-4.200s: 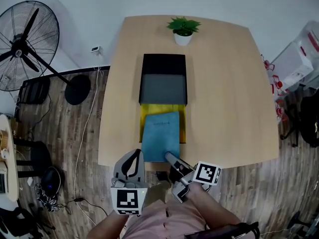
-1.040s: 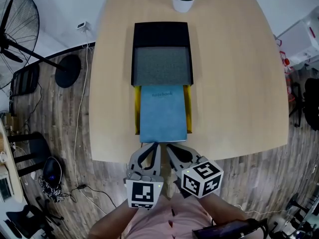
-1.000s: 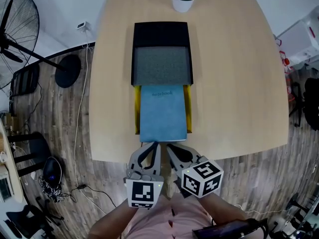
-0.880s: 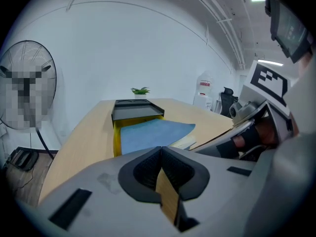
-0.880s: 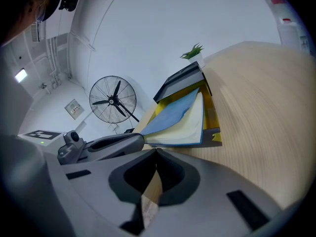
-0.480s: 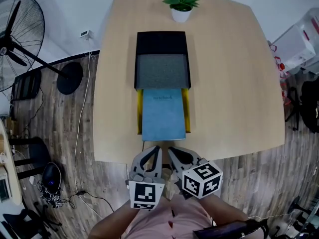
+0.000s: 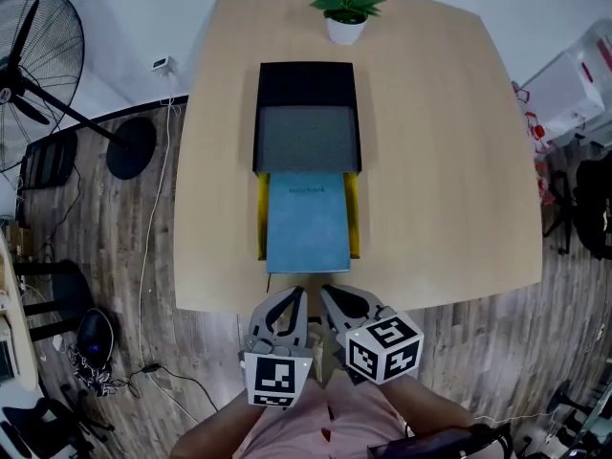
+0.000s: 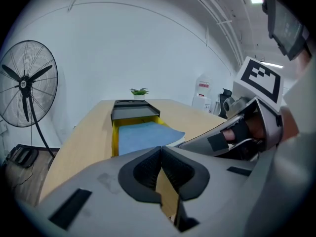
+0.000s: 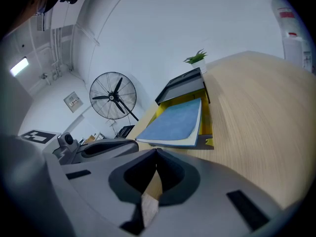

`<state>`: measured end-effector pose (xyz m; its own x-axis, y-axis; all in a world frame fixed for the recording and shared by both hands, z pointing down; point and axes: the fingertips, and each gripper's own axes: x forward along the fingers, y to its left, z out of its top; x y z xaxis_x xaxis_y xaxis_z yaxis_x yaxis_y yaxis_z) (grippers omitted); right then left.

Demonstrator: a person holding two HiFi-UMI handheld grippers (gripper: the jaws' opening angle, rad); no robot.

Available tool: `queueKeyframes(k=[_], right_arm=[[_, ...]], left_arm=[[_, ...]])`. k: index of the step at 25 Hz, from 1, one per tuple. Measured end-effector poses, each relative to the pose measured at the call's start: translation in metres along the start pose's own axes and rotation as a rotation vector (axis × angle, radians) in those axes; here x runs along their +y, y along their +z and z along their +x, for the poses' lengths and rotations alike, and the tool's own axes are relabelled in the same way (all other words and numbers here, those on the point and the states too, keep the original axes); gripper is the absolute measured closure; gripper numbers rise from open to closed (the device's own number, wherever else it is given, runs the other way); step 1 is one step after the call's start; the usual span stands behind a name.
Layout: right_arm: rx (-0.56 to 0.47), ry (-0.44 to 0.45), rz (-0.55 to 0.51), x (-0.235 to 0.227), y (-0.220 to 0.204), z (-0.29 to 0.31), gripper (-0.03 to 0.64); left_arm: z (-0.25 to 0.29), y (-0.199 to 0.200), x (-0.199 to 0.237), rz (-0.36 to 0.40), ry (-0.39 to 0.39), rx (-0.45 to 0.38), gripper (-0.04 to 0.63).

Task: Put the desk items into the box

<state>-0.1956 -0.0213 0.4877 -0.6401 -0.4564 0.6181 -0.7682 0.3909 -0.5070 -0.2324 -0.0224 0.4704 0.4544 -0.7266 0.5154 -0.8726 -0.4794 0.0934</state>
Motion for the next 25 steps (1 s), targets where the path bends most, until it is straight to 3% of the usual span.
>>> queueKeyframes(k=[25], right_arm=[[0.073, 0.007, 0.060, -0.032, 0.013, 0.026, 0.614]], left_arm=[[0.045, -0.006, 0.015, -0.057, -0.007, 0.072, 0.583]])
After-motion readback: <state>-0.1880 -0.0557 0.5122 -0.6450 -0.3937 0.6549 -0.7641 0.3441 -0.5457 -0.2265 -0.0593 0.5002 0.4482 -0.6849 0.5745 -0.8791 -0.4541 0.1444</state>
